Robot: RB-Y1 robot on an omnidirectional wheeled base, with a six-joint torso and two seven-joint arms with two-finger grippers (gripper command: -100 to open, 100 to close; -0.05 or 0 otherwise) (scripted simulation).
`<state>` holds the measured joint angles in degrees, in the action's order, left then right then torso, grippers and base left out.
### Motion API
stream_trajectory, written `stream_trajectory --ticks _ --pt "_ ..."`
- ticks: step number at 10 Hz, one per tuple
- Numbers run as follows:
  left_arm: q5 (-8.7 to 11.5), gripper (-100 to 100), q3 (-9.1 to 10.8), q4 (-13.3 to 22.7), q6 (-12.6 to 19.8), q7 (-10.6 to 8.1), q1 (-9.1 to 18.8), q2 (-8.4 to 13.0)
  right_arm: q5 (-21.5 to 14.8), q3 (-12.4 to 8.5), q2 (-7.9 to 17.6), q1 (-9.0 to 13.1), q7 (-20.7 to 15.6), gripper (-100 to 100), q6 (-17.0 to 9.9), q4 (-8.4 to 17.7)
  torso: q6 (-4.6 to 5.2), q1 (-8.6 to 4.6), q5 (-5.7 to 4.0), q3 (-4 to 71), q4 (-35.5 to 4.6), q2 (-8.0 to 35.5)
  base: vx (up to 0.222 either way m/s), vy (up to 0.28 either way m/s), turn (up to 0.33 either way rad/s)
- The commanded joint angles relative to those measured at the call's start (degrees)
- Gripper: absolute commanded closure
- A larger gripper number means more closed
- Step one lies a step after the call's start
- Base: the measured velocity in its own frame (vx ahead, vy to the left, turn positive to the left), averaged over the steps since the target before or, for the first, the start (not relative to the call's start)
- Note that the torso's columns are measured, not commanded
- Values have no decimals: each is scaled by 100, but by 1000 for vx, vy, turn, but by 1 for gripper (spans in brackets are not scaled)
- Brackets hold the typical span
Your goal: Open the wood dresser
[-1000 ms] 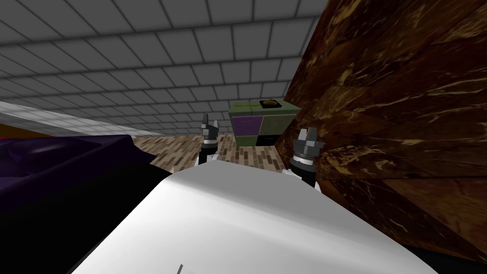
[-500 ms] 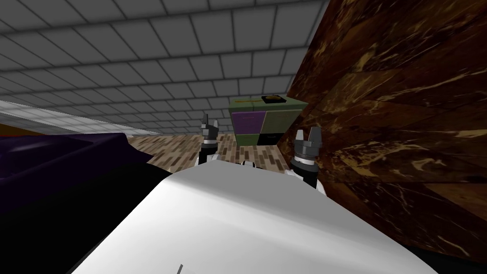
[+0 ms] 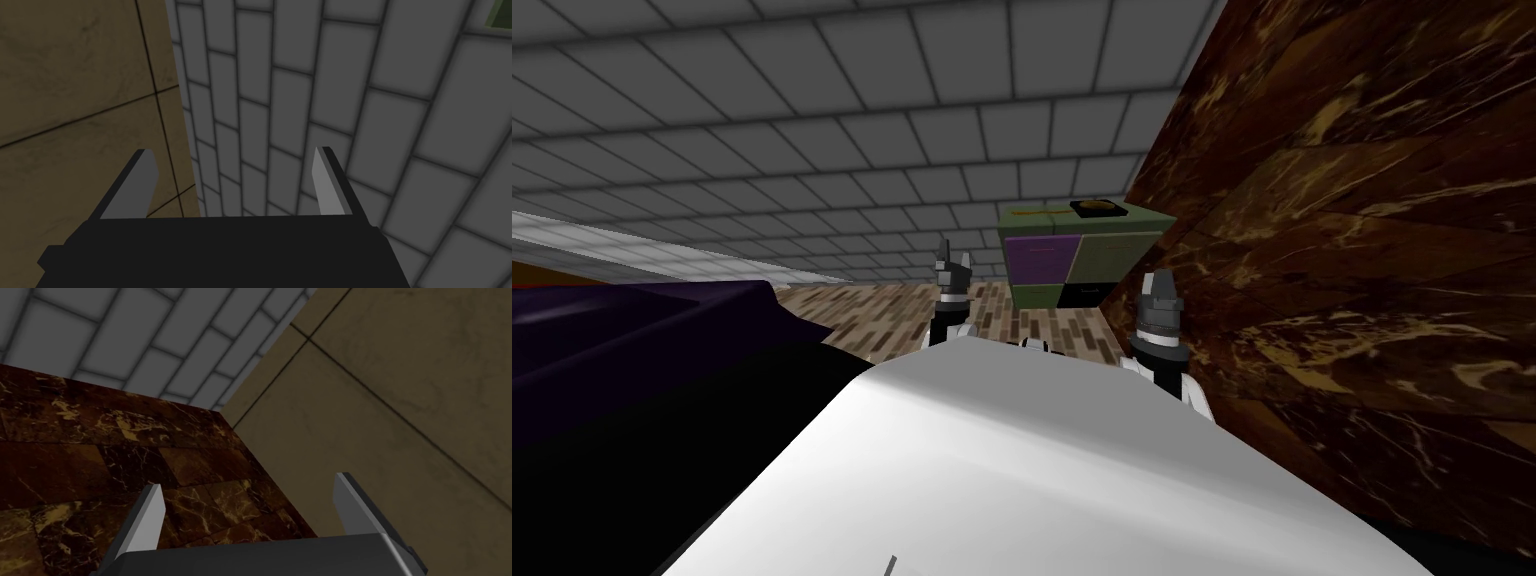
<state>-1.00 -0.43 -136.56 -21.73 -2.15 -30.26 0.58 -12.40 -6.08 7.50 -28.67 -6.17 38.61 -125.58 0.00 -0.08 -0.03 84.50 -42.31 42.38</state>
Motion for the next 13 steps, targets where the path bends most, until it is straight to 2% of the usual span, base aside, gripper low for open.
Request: stream_trajectory --ticks 1,2,3,4,5,6,7,8,9,10,11,12,13 --pt "0 0 0 0 0 0 0 0 -251 -233 65 97 -395 -100 118 135 0 14 4 7 3 -13 71 106 0" --pt "0 0 0 0 0 0 0 0 -434 -397 99 164 -592 -100 204 233 0 7 4 8 4 -11 62 102 10" --pt "0 0 0 0 0 0 0 0 -434 -397 99 164 -663 -100 204 233 0 6 2 6 3 -10 51 79 4" --pt "0 0 0 0 0 0 0 0 -628 -568 129 235 -879 -100 295 337 0 -1 1 4 2 -5 76 113 12" --pt "0 0 0 0 0 0 0 0 -628 -568 129 235 -946 -100 295 337 0 13 3 8 4 -14 61 90 1" --pt "0 0 0 0 0 0 0 0 -829 -747 157 309 -1161 -100 389 445 0 5 3 7 3 -9 75 107 15" --pt "0 0 0 0 0 0 0 0 -829 -747 157 309 -1242 -100 389 445 -1 12 3 8 4 -14 68 86 2" --pt "0 0 0 0 0 0 0 0 -1037 -931 183 387 -1442 -100 486 559 0 3 2 7 3 -10 86 87 14" --pt "0 0 0 0 0 0 0 0 -1037 -931 183 387 -1550 -100 486 559 0 5 2 9 4 -15 65 90 6" --pt "0 0 0 0 0 0 0 0 -1251 -1120 207 467 -1741 -100 585 677 0 7 3 5 3 -7 61 115 11" --pt "0 0 0 0 0 0 0 0 -1251 -1120 207 467 -1870 -100 585 677 0 16 5 4 2 -6 57 106 5" --pt "0 0 0 0 0 0 0 0 -1470 -1312 231 550 -2050 -100 686 800 0 11 4 4 2 -5 84 113 15" --pt "0 0 0 0 0 0 0 0 -1470 -1312 231 550 -2199 -100 686 800 -1 11 3 9 4 -16 66 83 7"
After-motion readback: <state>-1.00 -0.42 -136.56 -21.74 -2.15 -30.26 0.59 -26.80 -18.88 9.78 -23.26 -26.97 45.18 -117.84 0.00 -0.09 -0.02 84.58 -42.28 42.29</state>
